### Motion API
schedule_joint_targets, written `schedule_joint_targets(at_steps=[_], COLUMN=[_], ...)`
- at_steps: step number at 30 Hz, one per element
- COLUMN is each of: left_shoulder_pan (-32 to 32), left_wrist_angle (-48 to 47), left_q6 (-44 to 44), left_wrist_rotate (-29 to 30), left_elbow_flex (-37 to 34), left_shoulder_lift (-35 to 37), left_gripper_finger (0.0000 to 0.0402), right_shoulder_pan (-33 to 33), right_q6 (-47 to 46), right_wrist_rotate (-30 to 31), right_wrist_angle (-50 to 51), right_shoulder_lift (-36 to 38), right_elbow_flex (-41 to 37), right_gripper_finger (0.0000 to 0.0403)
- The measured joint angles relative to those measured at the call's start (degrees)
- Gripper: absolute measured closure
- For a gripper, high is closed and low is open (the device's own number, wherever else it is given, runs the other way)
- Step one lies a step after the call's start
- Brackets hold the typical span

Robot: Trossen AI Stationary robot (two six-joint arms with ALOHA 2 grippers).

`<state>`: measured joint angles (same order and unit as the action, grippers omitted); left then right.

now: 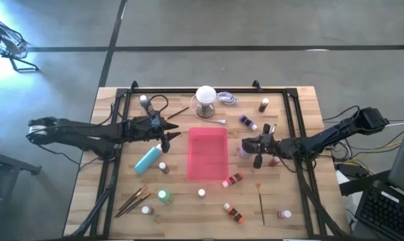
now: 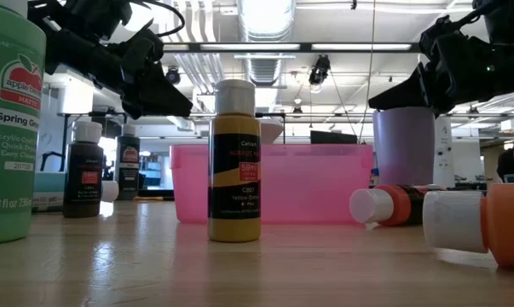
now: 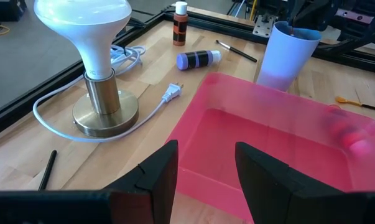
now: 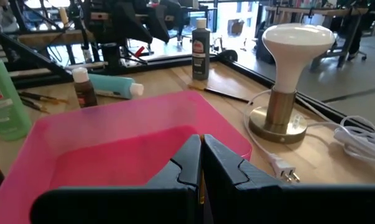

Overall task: Pick & Place Paint Supplies
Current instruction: Put the orange paintbrush into the purple cup

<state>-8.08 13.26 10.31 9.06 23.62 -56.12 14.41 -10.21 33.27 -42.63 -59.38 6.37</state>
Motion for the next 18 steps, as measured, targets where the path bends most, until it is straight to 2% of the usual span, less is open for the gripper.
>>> schedule_joint_targets(at_steps=[7,18], left_shoulder_pan=[0.01,0.02], left_wrist_angle=[-0.04,-0.02], left_q6=[-0.02,-0.04], left_wrist_rotate=[0.00,0.00], left_elbow_flex=[0.00,0.00], left_shoulder_lift=[0.00,0.00], left_gripper_finger=[0.0236,0.0236], right_shoulder_pan=[0.00,0.02], right_q6=[-1.84,-3.13], right_wrist_rotate=[-0.04,-0.06], right_wrist_angle=[0.06,0.15], right_shoulder_lift=[0.13,0.18], right_elbow_flex=[0.00,0.00], right_gripper_finger=[0.0388,0.0302])
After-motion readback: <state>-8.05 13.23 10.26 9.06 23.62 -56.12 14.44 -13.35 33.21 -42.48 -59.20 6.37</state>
